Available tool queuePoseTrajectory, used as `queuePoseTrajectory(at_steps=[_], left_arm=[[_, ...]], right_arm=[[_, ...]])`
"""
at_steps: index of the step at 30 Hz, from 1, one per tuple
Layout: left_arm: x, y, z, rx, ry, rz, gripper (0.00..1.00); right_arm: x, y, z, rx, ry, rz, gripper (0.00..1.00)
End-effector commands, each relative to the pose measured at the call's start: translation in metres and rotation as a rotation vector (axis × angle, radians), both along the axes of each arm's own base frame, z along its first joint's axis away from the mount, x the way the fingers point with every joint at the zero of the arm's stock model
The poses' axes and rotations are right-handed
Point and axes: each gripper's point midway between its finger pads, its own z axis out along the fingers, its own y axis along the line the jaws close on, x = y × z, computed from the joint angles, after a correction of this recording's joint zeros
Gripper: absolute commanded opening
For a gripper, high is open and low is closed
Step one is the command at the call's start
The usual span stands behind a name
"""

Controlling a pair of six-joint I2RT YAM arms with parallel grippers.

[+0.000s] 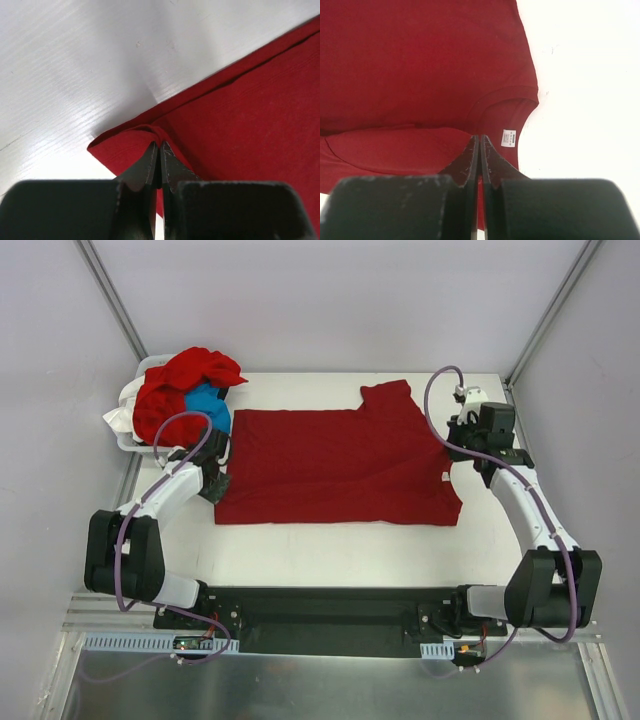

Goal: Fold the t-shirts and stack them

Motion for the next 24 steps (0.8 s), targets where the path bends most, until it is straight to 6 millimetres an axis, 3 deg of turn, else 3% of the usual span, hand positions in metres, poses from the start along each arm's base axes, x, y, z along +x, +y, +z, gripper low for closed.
queuePoseTrajectory(at_steps=[1,23,24], left_arm=[[0.011,0.006,0.008,0.049,-0.023,0.015,0.00],[0.038,-0.002,0.008,0.035,-0.015,-0.009,0.00],[0.039,-0.002,0.008,0.034,-0.017,-0.011,0.00]], right_arm=[[0.019,-0.002,0.023,-0.008,-0.081,0.016,0.01],[0.037,-0.008,0.019,-0.030,-0.057,0.010,0.01],[0.038,-0.017,0.020,-0.031,-0.058,-0.012,0.01]])
